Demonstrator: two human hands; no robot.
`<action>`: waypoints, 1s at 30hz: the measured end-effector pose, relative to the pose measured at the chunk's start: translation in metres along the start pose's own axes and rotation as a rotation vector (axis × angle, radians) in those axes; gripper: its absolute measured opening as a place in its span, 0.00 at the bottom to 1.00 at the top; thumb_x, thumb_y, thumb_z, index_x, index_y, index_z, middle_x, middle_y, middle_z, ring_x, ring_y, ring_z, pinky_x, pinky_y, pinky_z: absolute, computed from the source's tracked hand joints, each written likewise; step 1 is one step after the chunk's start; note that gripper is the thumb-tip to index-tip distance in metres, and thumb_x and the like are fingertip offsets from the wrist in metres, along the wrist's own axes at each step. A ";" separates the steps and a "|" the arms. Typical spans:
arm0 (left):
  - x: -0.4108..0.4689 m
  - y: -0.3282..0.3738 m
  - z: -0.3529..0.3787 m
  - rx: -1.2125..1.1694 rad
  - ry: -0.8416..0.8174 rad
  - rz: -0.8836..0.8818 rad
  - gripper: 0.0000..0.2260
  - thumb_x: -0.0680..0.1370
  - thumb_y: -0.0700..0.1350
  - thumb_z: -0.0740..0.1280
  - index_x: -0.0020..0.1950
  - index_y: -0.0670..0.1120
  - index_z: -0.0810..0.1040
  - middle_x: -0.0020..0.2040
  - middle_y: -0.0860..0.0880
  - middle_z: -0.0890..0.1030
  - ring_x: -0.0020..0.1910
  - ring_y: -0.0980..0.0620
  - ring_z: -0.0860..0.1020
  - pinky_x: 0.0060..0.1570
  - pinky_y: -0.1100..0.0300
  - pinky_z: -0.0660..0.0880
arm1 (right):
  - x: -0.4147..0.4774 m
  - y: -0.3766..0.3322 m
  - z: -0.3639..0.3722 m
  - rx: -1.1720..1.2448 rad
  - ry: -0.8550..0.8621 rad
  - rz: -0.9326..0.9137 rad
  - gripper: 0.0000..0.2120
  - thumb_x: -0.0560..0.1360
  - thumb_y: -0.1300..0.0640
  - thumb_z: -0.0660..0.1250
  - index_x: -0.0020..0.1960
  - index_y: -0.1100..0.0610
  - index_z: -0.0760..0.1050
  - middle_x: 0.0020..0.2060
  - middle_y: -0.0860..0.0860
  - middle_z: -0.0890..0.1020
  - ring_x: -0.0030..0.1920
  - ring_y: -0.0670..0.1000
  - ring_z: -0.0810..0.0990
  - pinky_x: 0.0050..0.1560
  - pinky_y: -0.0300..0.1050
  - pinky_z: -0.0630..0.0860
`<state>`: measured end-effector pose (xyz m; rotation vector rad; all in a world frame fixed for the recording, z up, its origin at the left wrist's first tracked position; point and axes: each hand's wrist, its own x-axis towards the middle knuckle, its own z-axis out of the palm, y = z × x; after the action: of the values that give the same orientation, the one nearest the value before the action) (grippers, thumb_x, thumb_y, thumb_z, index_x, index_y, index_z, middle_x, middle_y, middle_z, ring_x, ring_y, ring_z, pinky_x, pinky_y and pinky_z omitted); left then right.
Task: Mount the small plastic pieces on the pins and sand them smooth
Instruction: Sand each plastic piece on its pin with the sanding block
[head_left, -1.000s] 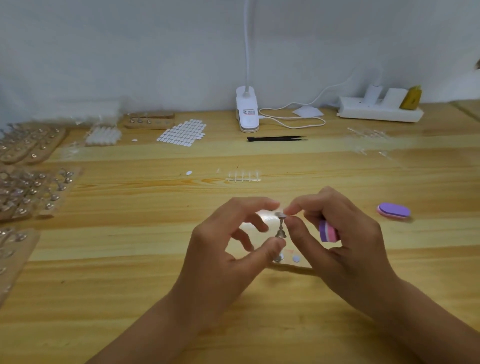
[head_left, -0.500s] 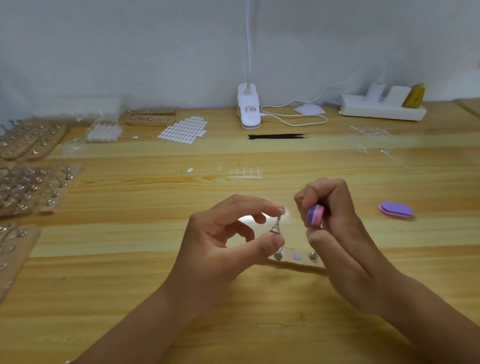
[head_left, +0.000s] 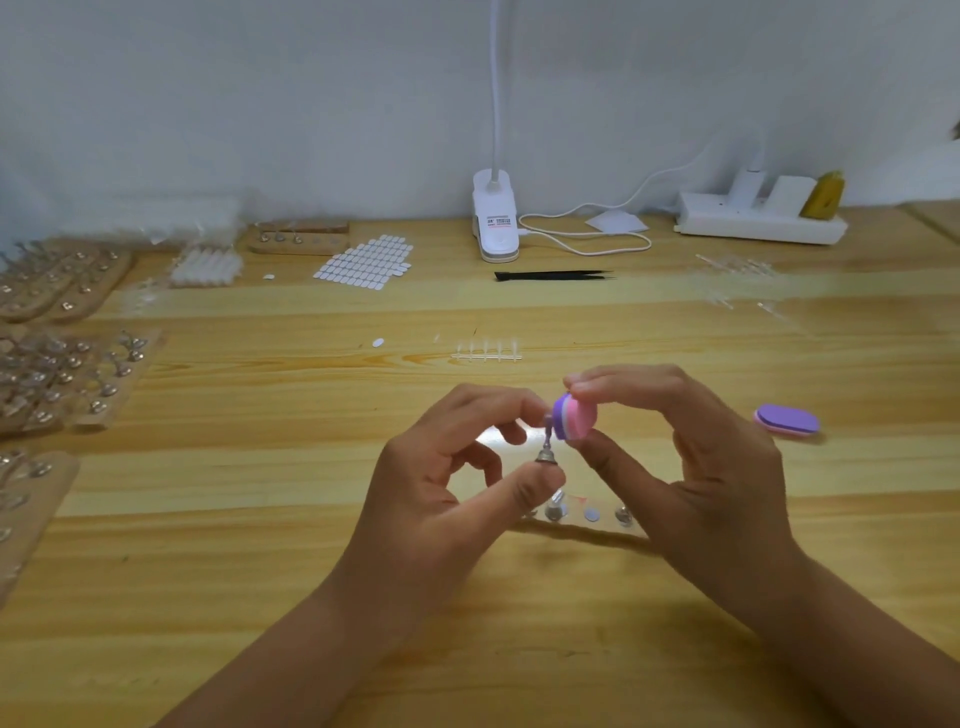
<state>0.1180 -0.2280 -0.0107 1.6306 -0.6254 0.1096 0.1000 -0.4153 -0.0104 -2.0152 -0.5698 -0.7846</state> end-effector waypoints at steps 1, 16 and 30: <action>0.000 0.000 -0.001 -0.011 0.006 0.002 0.10 0.72 0.47 0.73 0.54 0.51 0.81 0.51 0.54 0.80 0.49 0.49 0.77 0.41 0.52 0.76 | 0.000 0.001 -0.001 -0.005 0.006 0.027 0.16 0.74 0.61 0.73 0.59 0.51 0.76 0.54 0.46 0.82 0.55 0.39 0.81 0.55 0.32 0.74; 0.001 -0.003 -0.004 0.060 0.016 0.030 0.13 0.71 0.46 0.75 0.54 0.49 0.83 0.51 0.53 0.81 0.49 0.48 0.78 0.39 0.54 0.76 | -0.002 -0.002 0.000 0.046 0.102 -0.096 0.12 0.73 0.61 0.75 0.55 0.53 0.78 0.48 0.48 0.82 0.49 0.45 0.83 0.52 0.38 0.78; 0.003 -0.001 -0.008 -0.018 -0.019 0.043 0.13 0.71 0.45 0.75 0.55 0.50 0.82 0.51 0.53 0.81 0.50 0.48 0.78 0.41 0.56 0.76 | -0.005 0.005 0.000 -0.066 0.067 -0.139 0.09 0.73 0.59 0.73 0.51 0.55 0.78 0.46 0.47 0.80 0.47 0.43 0.81 0.50 0.36 0.79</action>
<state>0.1231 -0.2216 -0.0089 1.6029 -0.6744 0.1199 0.0995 -0.4177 -0.0170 -2.0175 -0.6578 -0.9621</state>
